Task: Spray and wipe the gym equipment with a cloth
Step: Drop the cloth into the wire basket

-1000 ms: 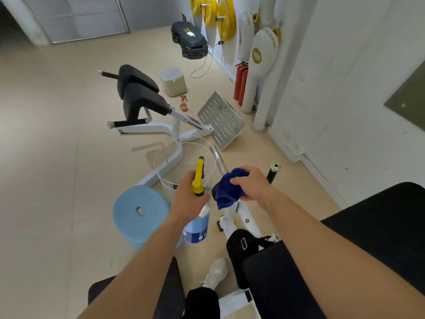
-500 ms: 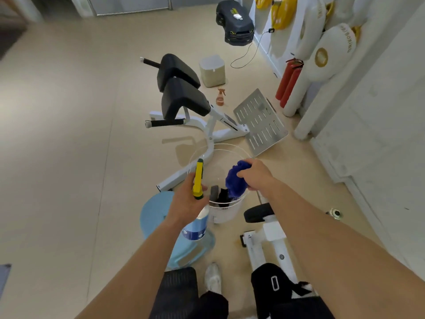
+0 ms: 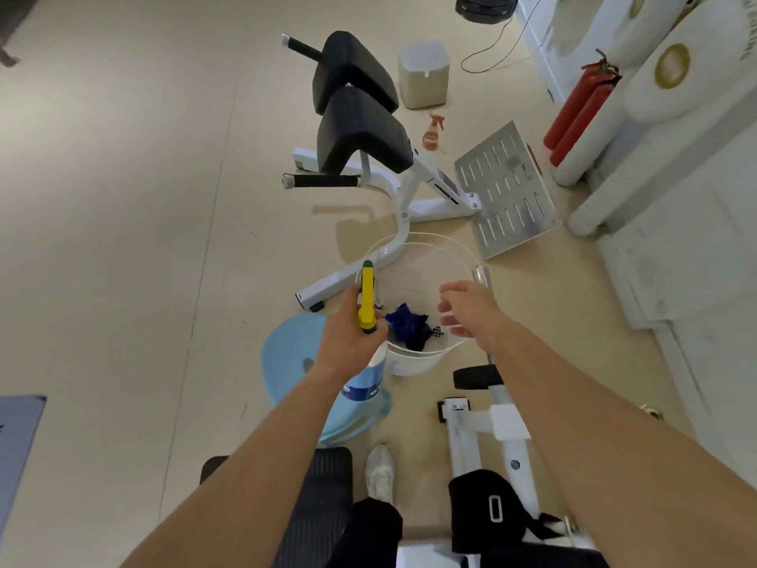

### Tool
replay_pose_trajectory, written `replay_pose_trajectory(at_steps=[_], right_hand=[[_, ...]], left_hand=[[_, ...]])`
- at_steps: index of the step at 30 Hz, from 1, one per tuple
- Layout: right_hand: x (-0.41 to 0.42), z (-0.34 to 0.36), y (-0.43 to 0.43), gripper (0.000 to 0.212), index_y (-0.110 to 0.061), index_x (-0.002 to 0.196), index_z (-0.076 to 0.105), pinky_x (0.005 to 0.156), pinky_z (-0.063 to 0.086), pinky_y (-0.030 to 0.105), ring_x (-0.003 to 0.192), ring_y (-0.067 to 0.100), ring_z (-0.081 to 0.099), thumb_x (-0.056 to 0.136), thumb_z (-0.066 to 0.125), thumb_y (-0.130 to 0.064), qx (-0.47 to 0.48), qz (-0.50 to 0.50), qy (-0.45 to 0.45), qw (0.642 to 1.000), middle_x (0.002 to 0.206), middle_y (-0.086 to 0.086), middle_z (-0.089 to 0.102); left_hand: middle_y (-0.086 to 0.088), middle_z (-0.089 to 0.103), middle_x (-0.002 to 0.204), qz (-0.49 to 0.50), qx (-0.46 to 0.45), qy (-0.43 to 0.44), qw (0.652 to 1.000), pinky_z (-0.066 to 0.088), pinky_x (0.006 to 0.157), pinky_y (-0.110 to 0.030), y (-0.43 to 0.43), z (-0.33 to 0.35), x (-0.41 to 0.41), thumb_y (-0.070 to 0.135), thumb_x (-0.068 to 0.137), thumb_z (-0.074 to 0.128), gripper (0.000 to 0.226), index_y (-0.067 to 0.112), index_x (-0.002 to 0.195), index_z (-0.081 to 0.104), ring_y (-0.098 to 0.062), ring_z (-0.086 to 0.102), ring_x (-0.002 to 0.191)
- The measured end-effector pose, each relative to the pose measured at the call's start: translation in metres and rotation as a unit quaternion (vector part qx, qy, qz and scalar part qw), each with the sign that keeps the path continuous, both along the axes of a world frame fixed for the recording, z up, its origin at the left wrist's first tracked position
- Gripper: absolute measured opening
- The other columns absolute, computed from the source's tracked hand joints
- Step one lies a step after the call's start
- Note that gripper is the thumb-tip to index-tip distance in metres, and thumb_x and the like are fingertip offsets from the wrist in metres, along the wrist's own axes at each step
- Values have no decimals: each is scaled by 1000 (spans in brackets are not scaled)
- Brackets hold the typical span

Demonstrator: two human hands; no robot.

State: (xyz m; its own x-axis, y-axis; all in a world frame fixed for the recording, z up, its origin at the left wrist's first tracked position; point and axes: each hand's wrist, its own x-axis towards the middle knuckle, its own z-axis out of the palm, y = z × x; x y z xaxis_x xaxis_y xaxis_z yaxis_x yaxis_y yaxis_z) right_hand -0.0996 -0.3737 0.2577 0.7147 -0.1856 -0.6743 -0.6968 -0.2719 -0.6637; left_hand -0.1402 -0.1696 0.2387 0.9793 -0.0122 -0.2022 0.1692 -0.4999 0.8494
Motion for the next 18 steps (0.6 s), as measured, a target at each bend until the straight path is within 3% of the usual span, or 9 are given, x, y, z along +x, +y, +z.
replay_pose_trajectory(at_steps=[5, 8, 11, 15, 18], right_hand=[[-18, -19, 44, 21, -23, 116, 65, 69, 55, 29, 79, 18, 66, 100, 52, -21, 57, 78, -12, 995, 103, 8, 72], [-26, -28, 74, 22, -21, 115, 66, 71, 55, 31, 78, 18, 66, 100, 53, -31, 109, 115, 7, 987, 100, 5, 71], [-30, -43, 102, 40, -16, 112, 68, 79, 52, 36, 82, 20, 65, 97, 50, -48, 134, 127, 40, 982, 102, 9, 72], [-32, -72, 135, 49, -19, 112, 65, 78, 50, 37, 87, 19, 65, 91, 52, -61, 112, 168, 57, 978, 101, 5, 71], [-27, -98, 159, 37, -19, 107, 65, 69, 49, 31, 87, 18, 63, 88, 64, -50, 70, 203, 30, 976, 97, 0, 68]], left_hand=[[-1, 74, 92, 25, 14, 29, 999, 55, 77, -47, 8, -30, -21, 10, 87, 67, 34, 17, 117, 52, -26, 67, 83], [3, 72, 92, 54, 30, 40, 997, 55, 78, -46, 17, -52, -31, 8, 87, 67, 34, 15, 117, 52, -25, 67, 83], [6, 65, 91, 67, 42, 39, 996, 49, 73, -33, 26, -72, -38, 10, 89, 69, 43, 15, 127, 50, -21, 65, 82], [8, 62, 93, 70, 60, 55, 994, 40, 63, -17, 44, -106, -44, 9, 93, 64, 53, 18, 141, 44, -14, 62, 80], [3, 67, 90, 75, 81, 67, 992, 43, 68, -25, 60, -134, -40, 11, 94, 63, 52, 19, 143, 45, -20, 66, 84]])
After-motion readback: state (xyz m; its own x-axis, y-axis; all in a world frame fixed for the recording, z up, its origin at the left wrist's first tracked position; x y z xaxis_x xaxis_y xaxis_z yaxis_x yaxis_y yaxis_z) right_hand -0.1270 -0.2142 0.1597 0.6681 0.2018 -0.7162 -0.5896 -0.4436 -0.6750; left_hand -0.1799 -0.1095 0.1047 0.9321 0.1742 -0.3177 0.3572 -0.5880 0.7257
